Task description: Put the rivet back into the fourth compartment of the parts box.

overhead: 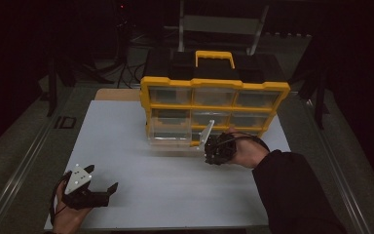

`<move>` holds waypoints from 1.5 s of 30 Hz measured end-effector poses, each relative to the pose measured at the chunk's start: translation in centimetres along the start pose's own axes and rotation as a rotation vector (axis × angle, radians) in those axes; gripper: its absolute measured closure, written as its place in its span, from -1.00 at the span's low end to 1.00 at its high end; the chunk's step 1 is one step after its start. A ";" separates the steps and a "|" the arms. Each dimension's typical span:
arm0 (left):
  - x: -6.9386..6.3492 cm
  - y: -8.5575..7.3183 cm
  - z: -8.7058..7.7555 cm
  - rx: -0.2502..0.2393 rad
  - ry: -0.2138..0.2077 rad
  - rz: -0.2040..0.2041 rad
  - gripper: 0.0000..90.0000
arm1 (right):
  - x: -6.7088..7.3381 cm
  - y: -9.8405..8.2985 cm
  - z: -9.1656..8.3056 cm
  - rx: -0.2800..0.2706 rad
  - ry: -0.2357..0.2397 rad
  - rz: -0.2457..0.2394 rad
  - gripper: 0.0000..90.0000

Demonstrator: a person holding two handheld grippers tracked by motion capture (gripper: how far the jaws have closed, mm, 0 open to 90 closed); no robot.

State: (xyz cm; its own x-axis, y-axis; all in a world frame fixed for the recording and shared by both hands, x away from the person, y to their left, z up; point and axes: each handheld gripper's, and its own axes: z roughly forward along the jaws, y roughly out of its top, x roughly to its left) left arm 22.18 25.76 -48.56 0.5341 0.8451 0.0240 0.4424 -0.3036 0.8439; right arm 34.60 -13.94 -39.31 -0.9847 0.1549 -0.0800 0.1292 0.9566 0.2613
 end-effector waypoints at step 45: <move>0.0 0.0 0.0 -0.001 -0.002 0.001 -0.99 | -1.1 5.7 -7.1 -0.575 -0.144 0.104 -0.56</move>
State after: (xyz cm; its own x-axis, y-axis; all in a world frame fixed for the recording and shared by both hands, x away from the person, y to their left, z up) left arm 22.19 25.80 -48.57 0.5356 0.8441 0.0237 0.4413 -0.3038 0.8444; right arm 35.63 -10.45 -30.92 -0.9392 0.3111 -0.1453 0.1006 0.6538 0.7499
